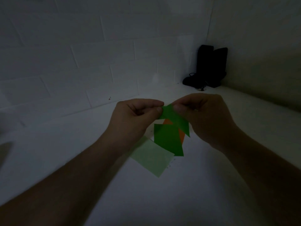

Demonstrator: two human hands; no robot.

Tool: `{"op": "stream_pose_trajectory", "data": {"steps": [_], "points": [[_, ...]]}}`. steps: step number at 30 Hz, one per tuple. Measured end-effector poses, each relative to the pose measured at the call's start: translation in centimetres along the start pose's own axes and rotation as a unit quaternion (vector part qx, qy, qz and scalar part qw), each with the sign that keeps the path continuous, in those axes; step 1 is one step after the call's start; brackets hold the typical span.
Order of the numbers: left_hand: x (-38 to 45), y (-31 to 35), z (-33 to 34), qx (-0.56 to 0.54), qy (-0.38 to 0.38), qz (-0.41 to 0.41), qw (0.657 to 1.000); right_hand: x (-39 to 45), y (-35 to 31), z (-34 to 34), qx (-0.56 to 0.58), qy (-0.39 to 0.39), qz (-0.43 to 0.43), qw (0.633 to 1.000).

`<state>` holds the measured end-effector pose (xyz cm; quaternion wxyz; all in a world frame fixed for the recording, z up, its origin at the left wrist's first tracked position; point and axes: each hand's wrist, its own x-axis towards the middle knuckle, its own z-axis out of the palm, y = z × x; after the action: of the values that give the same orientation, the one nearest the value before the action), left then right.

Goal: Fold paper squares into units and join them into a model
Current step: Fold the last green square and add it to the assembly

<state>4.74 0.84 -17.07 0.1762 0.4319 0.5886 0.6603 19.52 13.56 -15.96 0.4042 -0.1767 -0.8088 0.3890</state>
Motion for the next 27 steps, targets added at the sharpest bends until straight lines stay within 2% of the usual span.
{"op": "stream_pose_trajectory", "data": {"steps": [19, 22, 27], "points": [[0.3, -0.1, -0.5, 0.046, 0.010, -0.008, 0.999, 0.4, 0.7, -0.2, -0.005, -0.003, 0.075, 0.997], [0.2, -0.1, -0.3, 0.035, 0.002, -0.008, 0.999, 0.2, 0.2, 0.2, 0.044, -0.007, 0.075, 0.996], [-0.3, -0.2, 0.4, 0.020, -0.031, -0.027, 0.999, -0.5, -0.4, 0.8, 0.049, -0.032, 0.060, 0.996]]}}
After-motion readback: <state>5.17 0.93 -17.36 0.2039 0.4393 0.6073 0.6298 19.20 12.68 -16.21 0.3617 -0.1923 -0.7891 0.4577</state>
